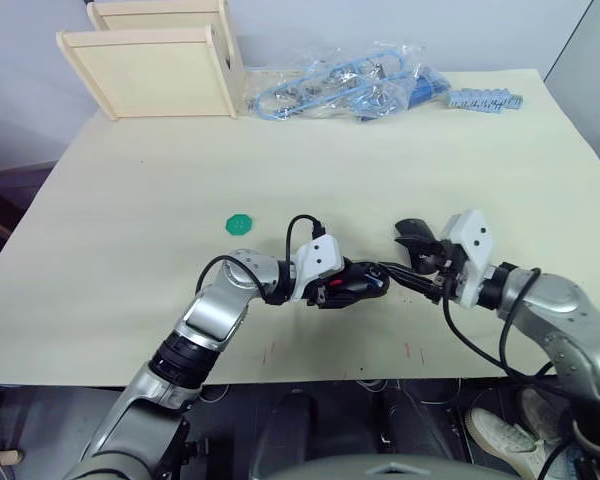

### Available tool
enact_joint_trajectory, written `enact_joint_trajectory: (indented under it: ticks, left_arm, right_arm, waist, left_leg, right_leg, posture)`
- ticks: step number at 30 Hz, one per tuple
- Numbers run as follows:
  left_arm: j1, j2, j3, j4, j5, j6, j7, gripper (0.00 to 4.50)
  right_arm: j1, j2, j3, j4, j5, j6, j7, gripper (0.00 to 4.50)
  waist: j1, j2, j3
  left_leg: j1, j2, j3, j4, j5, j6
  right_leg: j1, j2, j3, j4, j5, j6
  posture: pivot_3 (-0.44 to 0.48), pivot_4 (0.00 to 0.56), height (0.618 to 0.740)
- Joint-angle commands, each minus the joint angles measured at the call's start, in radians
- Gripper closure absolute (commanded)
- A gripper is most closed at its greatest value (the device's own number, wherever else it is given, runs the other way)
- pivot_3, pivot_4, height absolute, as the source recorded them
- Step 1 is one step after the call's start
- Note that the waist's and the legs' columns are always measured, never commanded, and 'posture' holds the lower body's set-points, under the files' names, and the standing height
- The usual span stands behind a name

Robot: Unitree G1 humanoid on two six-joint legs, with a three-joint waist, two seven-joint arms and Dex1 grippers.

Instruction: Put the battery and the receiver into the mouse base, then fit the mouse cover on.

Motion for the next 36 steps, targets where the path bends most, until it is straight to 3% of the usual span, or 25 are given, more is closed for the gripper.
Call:
enact_joint_trajectory:
  ticks: [1,4,8,20,36]
  left_arm:
    - [0.008,0.007,-0.013,0.010,0.013,0.007,0.003,1.63]
    - [0.008,0.007,-0.013,0.009,0.013,0.008,0.004,1.63]
    - [0.006,0.006,-0.013,0.013,0.015,0.007,0.005,1.63]
    - [0.007,0.007,-0.011,0.010,0.012,0.014,0.006,1.63]
    - [0.011,0.002,-0.016,0.001,0.012,0.023,0.010,1.63]
  right_arm:
    - [0.017,0.024,0.028,0.070,-0.060,-0.151,0.016,1.69]
    - [0.015,0.038,0.042,0.137,-0.068,-0.214,0.050,2.55]
    - [0.002,0.047,0.050,0.224,-0.090,-0.280,0.084,4.43]
    - [-0.038,0.048,0.083,0.305,-0.122,-0.359,0.164,4.43]
    - [-0.054,0.061,0.081,0.325,-0.121,-0.304,0.147,4.43]
  waist:
    - [0.000,0.000,0.000]
    - [0.000,0.000,0.000]
    - [0.000,0.000,0.000]
    - [0.000,0.000,0.000]
    - [0.000,0.000,0.000]
  left_leg:
    - [0.000,0.000,0.000,0.000,0.000,0.000]
    - [0.000,0.000,0.000,0.000,0.000,0.000]
    - [0.000,0.000,0.000,0.000,0.000,0.000]
    - [0.000,0.000,0.000,0.000,0.000,0.000]
    - [0.001,0.000,0.000,0.000,0.000,0.000]
  right_leg:
    - [0.000,0.000,0.000,0.000,0.000,0.000]
    - [0.000,0.000,0.000,0.000,0.000,0.000]
    - [0.000,0.000,0.000,0.000,0.000,0.000]
    - [0.000,0.000,0.000,0.000,0.000,0.000]
    - [0.000,0.000,0.001,0.000,0.000,0.000]
  posture:
    - [0.000,0.150,0.740]
    - [0.000,0.150,0.740]
    - [0.000,0.150,0.740]
    - [0.000,0.150,0.740]
    - [0.000,0.150,0.740]
